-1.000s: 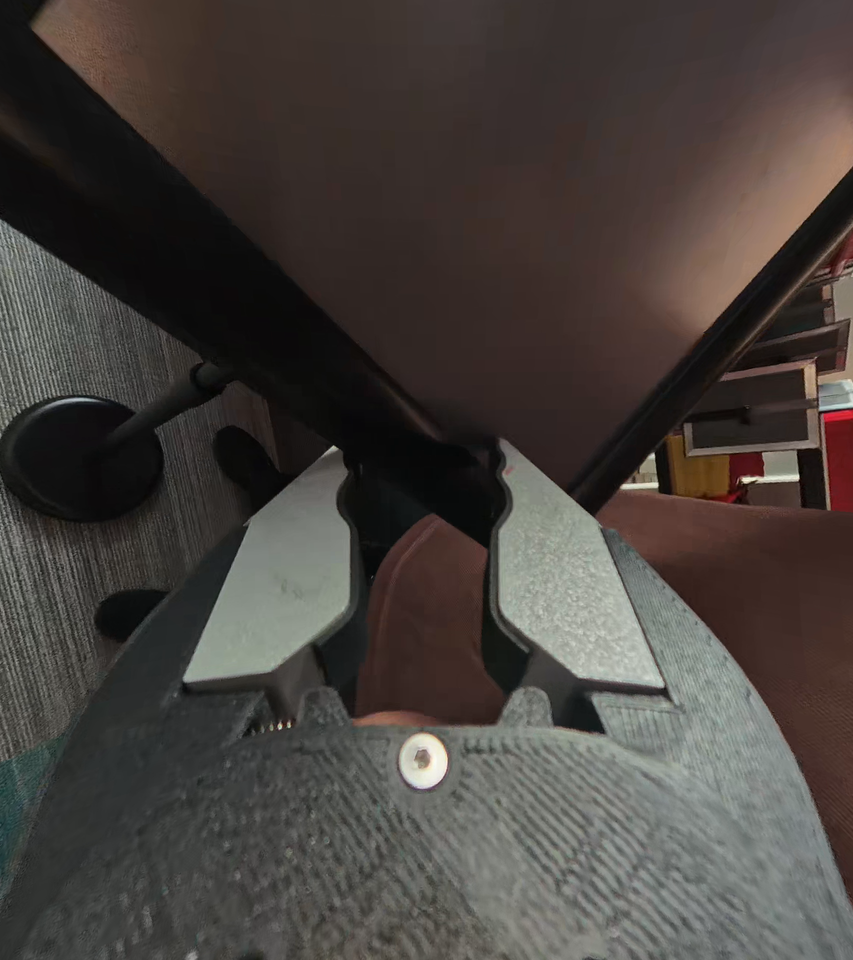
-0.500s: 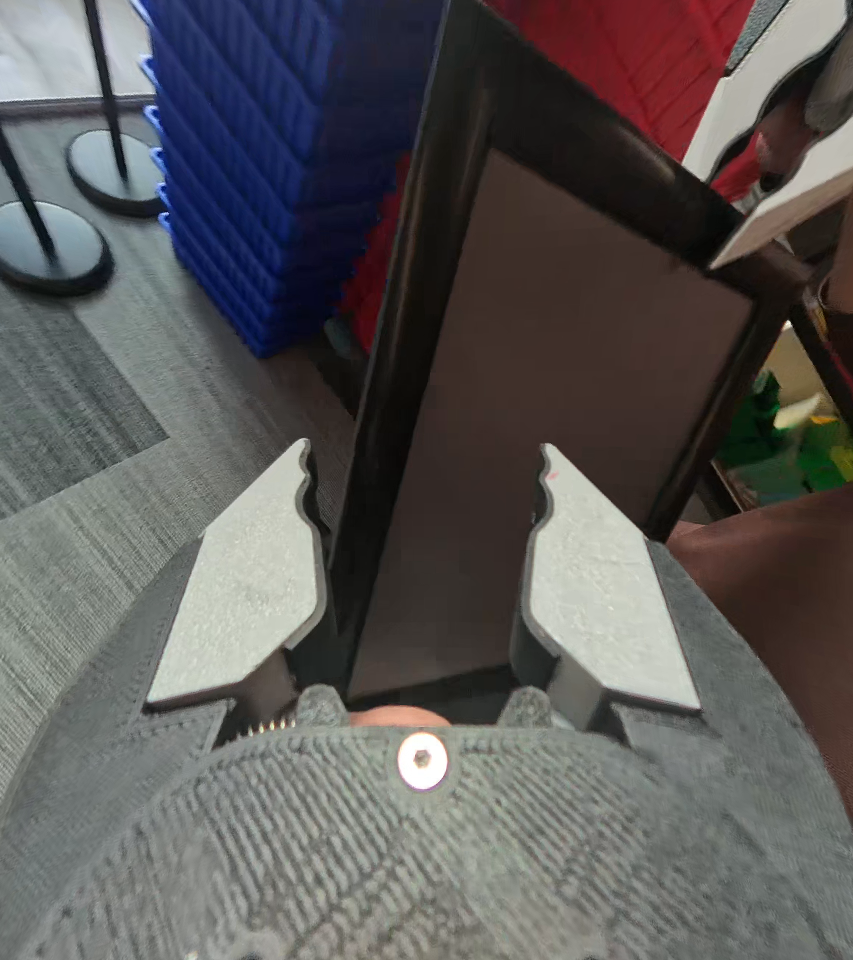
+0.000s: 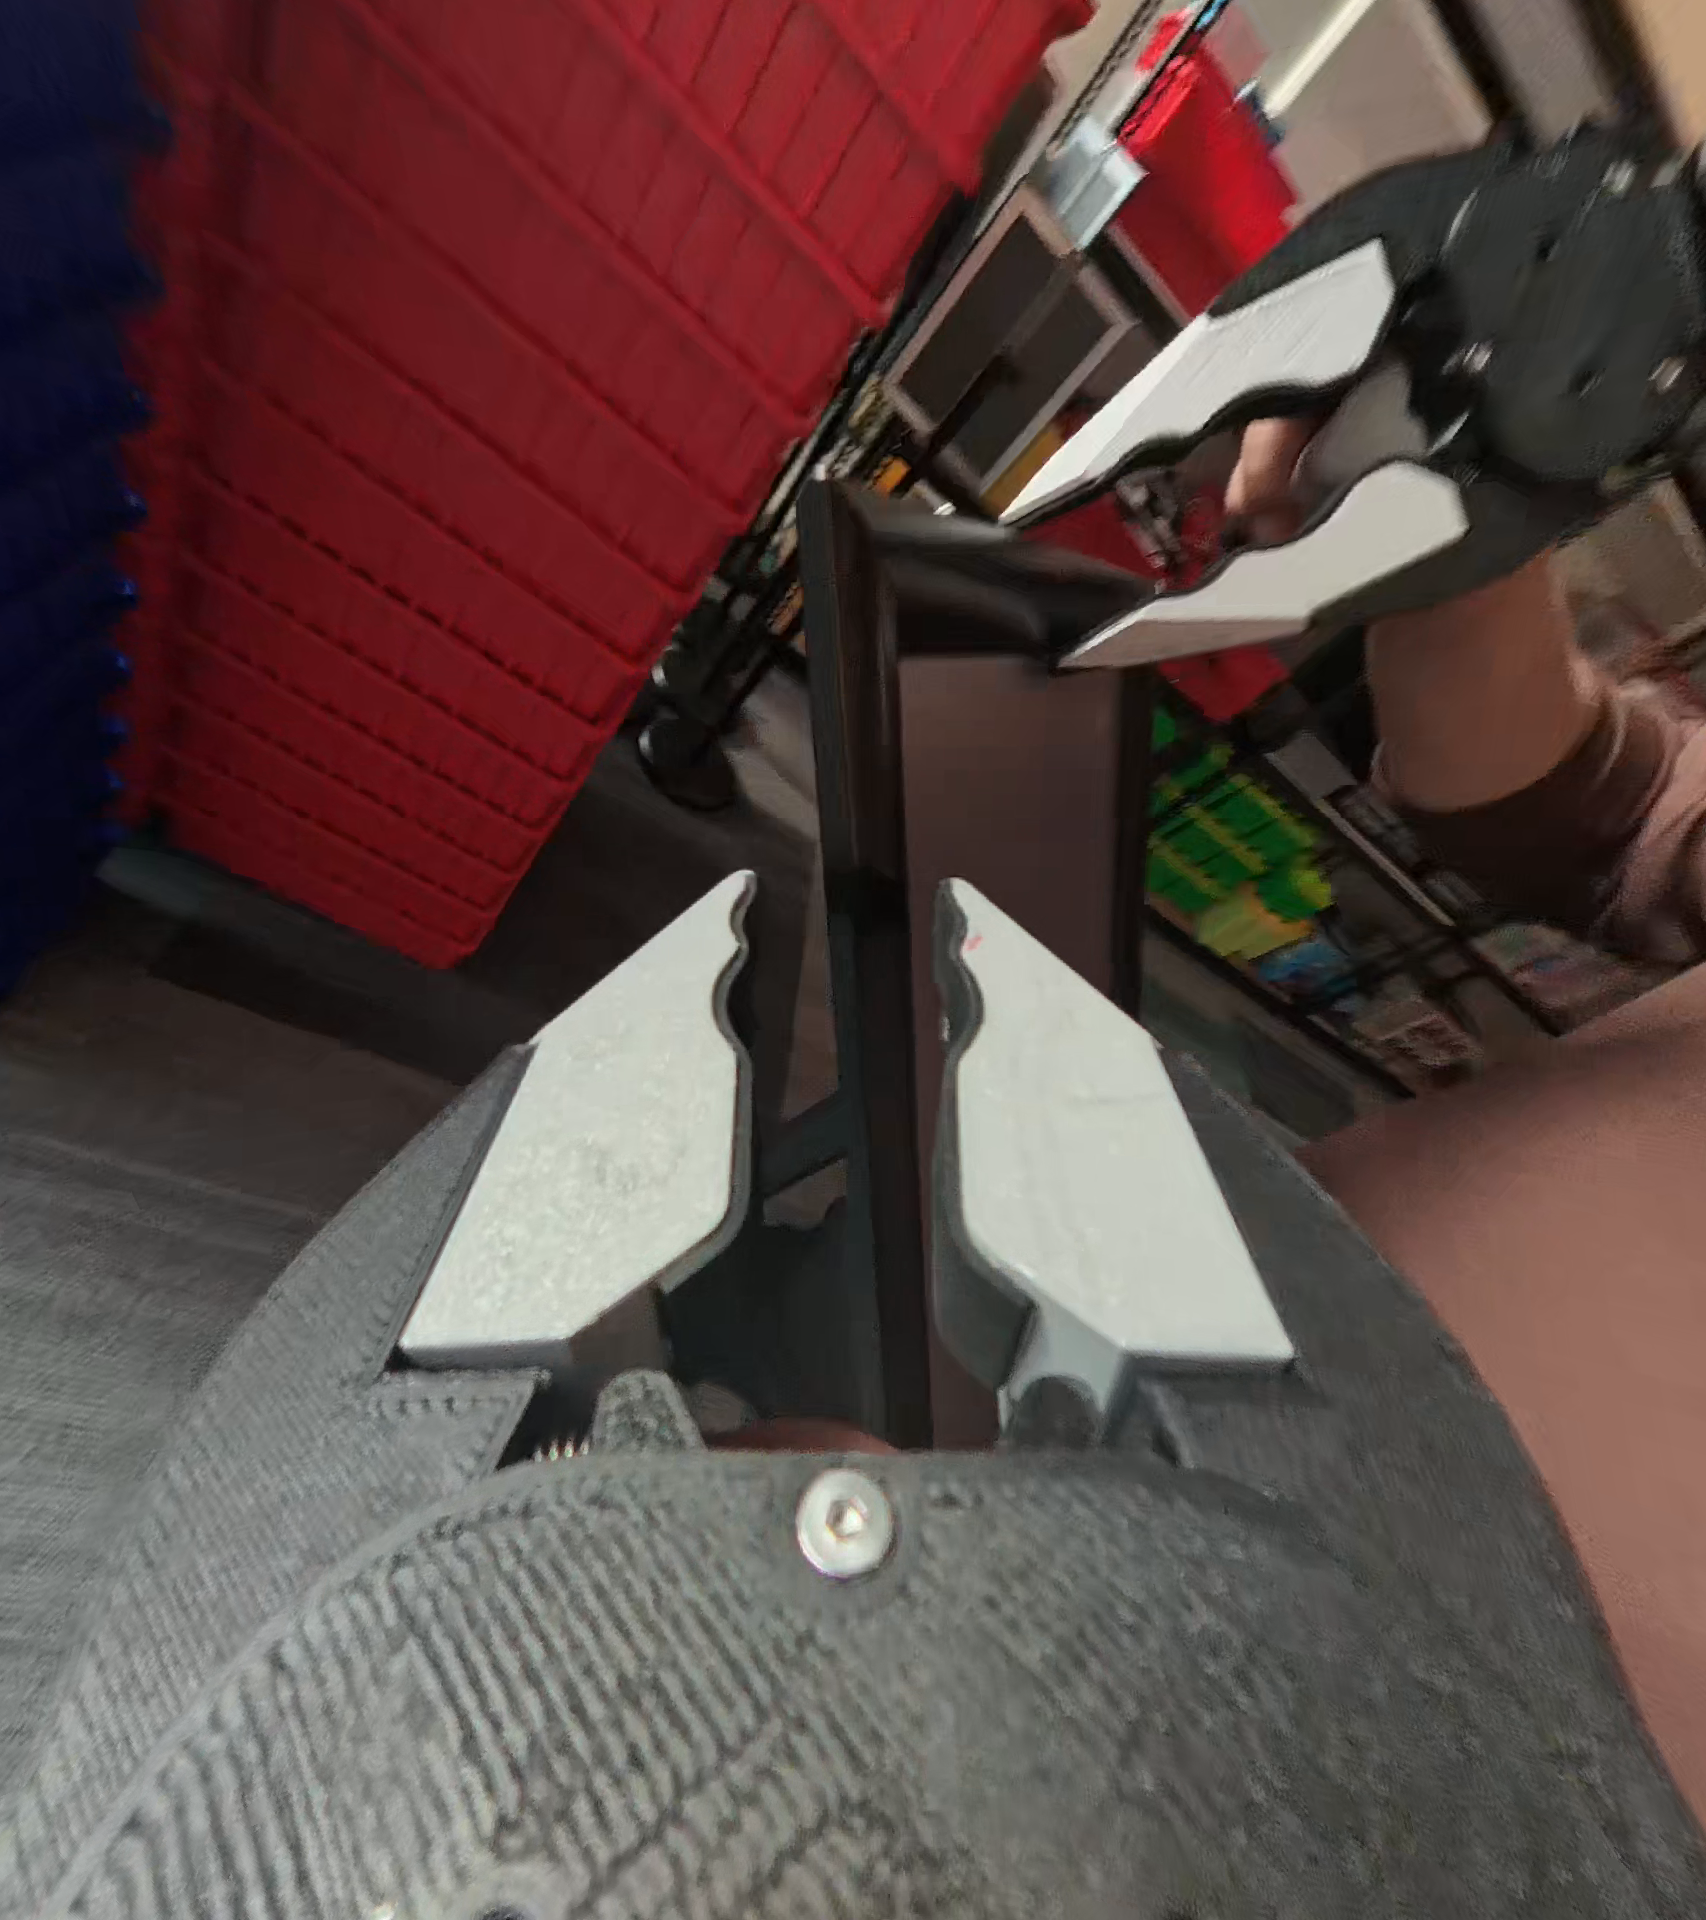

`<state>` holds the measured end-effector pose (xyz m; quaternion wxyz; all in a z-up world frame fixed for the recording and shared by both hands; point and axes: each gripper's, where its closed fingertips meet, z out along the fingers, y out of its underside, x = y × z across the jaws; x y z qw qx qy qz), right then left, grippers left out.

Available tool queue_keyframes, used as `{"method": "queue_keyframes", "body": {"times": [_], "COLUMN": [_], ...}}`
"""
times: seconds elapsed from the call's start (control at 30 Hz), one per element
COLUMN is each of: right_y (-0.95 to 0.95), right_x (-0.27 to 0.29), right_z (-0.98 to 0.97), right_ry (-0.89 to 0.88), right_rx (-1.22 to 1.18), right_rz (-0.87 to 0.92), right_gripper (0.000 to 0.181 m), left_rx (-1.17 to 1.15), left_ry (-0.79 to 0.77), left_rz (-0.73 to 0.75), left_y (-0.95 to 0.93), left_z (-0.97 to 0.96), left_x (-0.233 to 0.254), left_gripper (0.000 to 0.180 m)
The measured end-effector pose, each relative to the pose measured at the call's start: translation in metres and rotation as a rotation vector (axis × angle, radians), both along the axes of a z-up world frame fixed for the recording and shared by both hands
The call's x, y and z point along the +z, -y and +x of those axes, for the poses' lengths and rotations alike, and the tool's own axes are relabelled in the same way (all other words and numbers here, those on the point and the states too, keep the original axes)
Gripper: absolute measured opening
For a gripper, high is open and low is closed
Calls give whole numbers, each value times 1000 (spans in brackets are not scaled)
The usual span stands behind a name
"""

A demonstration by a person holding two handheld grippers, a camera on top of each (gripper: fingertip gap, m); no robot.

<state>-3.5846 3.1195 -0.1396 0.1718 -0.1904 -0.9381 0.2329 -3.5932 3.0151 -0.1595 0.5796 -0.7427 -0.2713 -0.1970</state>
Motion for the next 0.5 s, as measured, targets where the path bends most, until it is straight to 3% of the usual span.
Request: {"method": "queue_keyframes", "body": {"times": [0.07, 0.23, 0.37, 0.5], "right_y": [5, 17, 13, 8], "right_x": [11, 15, 7, 10], "right_z": [-2, 2, 1, -6], "right_ry": [-154, -359, -424, -491], "right_rx": [-88, -171, -198, -198], "right_rz": [46, 186, 287, 360], "right_gripper": [35, 32, 29, 29], "left_rx": [-88, -343, -422, -465], "left_ry": [47, 108, 80, 14], "left_rz": [82, 88, 31, -29], "left_y": [-6, -25, -41, -42], "left_z": [-3, 14, 14, 12], "left_x": [14, 7, 3, -2], "left_gripper": [23, 29, 29, 13]}}
